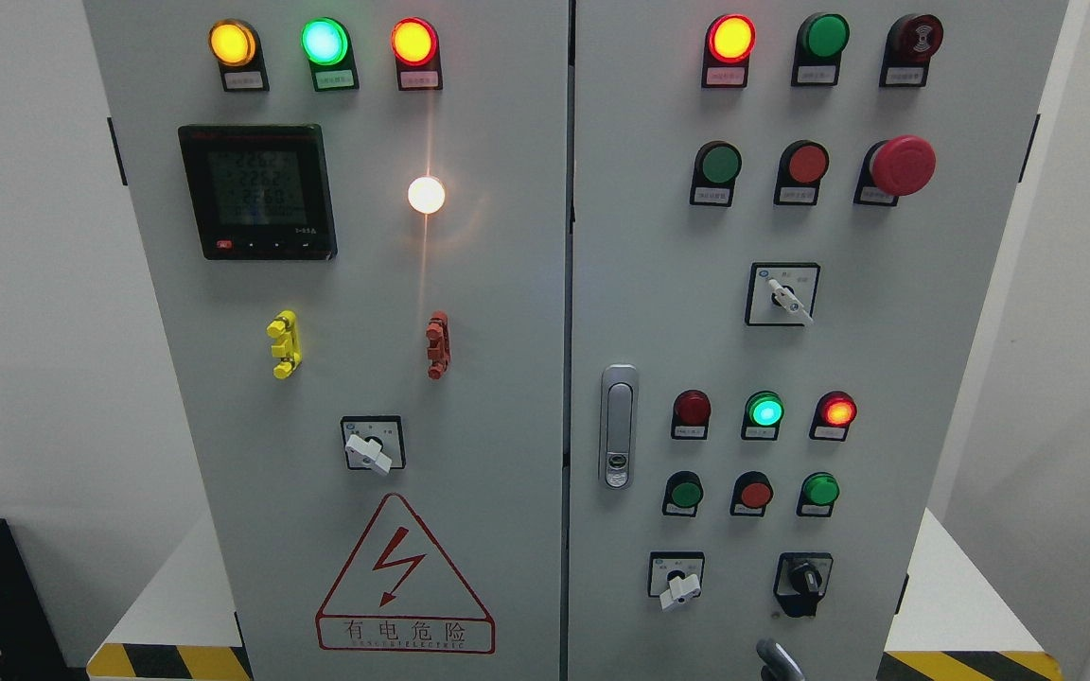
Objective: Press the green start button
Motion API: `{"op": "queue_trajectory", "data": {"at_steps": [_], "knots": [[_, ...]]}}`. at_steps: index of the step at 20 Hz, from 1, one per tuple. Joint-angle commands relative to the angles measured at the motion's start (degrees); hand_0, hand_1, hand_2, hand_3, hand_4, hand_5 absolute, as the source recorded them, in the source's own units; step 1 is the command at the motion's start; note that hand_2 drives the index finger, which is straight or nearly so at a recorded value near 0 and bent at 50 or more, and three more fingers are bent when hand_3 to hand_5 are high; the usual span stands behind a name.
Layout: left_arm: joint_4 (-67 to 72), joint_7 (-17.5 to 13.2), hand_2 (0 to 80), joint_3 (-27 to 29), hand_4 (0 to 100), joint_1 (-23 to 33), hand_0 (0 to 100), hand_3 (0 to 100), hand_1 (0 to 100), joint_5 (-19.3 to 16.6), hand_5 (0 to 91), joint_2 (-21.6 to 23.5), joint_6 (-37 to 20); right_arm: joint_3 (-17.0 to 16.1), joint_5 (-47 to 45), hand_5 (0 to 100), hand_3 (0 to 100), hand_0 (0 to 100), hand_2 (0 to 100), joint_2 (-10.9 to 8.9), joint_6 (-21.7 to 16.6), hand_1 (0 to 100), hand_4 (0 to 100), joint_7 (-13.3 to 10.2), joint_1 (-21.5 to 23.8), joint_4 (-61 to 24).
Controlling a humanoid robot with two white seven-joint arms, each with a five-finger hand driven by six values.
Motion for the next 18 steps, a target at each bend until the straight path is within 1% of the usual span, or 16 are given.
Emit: {"op": "queue_trajectory", "data": {"at_steps": [1,7,9,10,11,12,13,14,16,18], "knots": [[-1.6,0.0,0.0,0.0,0,-1.3,12,0,56,0.0,0.0,0.0,0.0,0.0,0.0,0,0,0,0,0.04,0.0,5,0,0.0,-0.1,-0.1],[-1.6,0.0,0.0,0.0,0,-1.3,12,0,56,0.0,0.0,0.0,0.0,-0.1,0.3,0,0,0,0,0.04,-0.5,5,0,0.0,-0.2,-0.1],[-1.6,0.0,0.0,0.0,0,-1.3,12,0,56,0.0,0.0,0.0,0.0,-0.2,1.8,0,2,0,0,0.03,-1.0,10,0,-0.2,-0.6,-0.1],[-1.6,0.0,0.0,0.0,0,-1.3,12,0,56,0.0,0.0,0.0,0.0,-0.2,3.4,0,8,0,0,0.04,-1.6,21,0,-0.4,-1.0,-0.1],[-1.6,0.0,0.0,0.0,0,-1.3,12,0,56,0.0,0.0,0.0,0.0,-0.3,5.5,0,16,0,0,0.12,-2.0,28,12,-0.8,-1.4,-0.1],[-1.6,0.0,0.0,0.0,0,-1.3,12,0,56,0.0,0.0,0.0,0.0,-0.4,7.8,4,23,3,0,0.12,-2.5,31,20,-1.0,-1.8,-0.1],[-1.6,0.0,0.0,0.0,0,-1.3,12,0,56,0.0,0.0,0.0,0.0,-0.4,10.1,14,31,7,0,0.12,-3.3,32,31,-1.2,-2.1,0.0],[-1.6,0.0,0.0,0.0,0,-1.3,12,0,56,0.0,0.0,0.0,0.0,-0.4,12.4,23,38,10,0,0.12,-4.0,33,37,-1.3,-2.3,0.0],[-1.6,0.0,0.0,0.0,0,-1.3,12,0,56,0.0,0.0,0.0,0.0,-0.4,17.3,34,46,12,0,0.12,-4.4,33,45,-1.5,-3.0,0.1],[-1.6,0.0,0.0,0.0,0,-1.3,12,0,56,0.0,0.0,0.0,0.0,-0.4,23.2,46,57,11,0,0.12,-4.3,33,55,-2.0,-3.8,0.2]]}}
